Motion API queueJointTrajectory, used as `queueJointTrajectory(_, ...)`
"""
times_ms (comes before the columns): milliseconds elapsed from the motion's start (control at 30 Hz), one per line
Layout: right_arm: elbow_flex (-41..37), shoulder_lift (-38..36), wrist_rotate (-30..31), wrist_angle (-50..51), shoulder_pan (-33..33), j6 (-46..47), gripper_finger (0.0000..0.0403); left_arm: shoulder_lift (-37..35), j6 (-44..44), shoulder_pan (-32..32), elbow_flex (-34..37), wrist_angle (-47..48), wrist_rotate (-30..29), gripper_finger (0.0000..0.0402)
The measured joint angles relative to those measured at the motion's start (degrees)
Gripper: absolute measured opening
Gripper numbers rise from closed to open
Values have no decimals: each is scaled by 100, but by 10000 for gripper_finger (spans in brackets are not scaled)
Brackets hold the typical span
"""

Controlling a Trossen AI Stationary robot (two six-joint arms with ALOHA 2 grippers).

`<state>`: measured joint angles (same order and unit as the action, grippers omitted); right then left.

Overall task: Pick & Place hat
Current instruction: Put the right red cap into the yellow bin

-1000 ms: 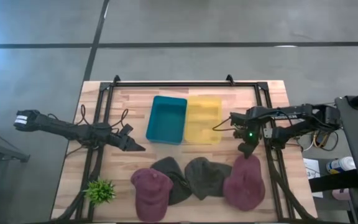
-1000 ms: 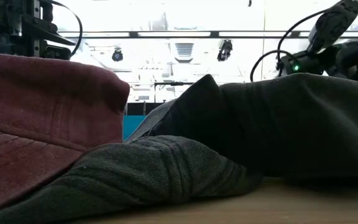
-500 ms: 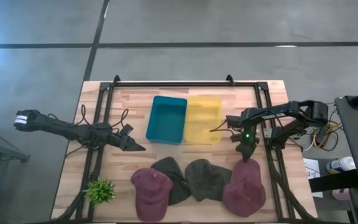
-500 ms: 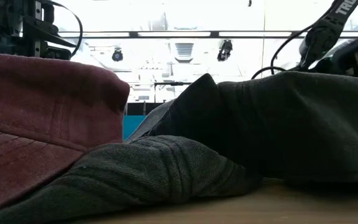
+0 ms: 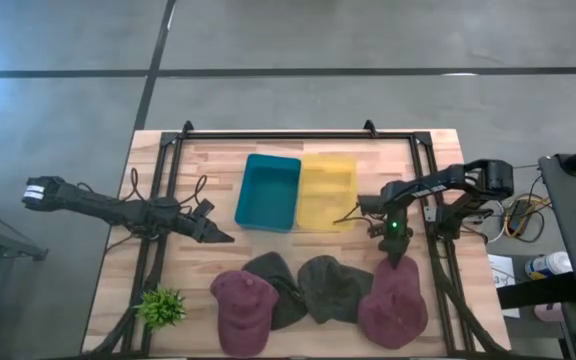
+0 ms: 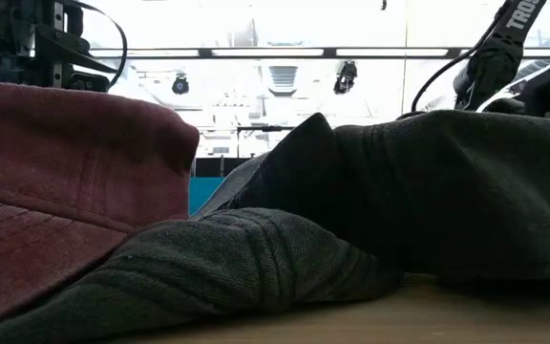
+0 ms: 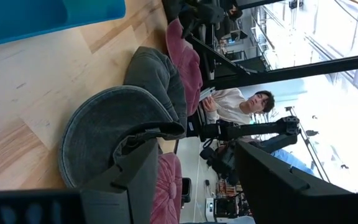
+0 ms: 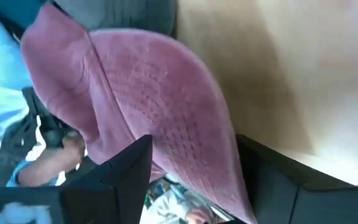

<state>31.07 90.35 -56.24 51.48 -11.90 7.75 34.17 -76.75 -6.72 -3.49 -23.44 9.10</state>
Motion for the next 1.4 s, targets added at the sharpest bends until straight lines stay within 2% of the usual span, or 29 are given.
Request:
queueJointTrajectory(100, 29, 66, -279, 11, 139, -48, 211, 0, 2, -1, 0, 2, 0, 206)
queueJointTrajectory(200, 39, 38, -555, 23, 195, -57, 182, 0, 2, 0, 0, 9, 0, 206)
queueJointTrajectory(367, 44, -147, -1102, 80, 193, -67, 99, 8, -56, -1, 0, 13, 1, 206)
queueJointTrajectory(500, 88, -447, -1261, 84, 193, -102, 26, 9, -308, 0, 0, 11, 2, 206)
queueJointTrajectory(533, 112, -544, -1276, 84, 194, -112, 19, 7, -352, 0, 0, 6, 2, 206)
queueJointTrajectory(633, 221, -883, -1214, 91, 193, 43, 15, 7, -387, -2, 2, -59, -194, 206)
queueJointTrajectory(867, 852, -1930, -1045, 80, 193, 824, 13, 7, -131, 2, -24, -383, -1449, 206)
queueJointTrajectory(1133, 1604, -2949, -772, 8, 188, 1736, 13, 9, -127, -2, -168, -804, -1379, 206)
queueJointTrajectory(1400, 2149, -3367, -175, -644, 188, 2207, 12, 34, 288, -2, -544, -798, -1370, 206)
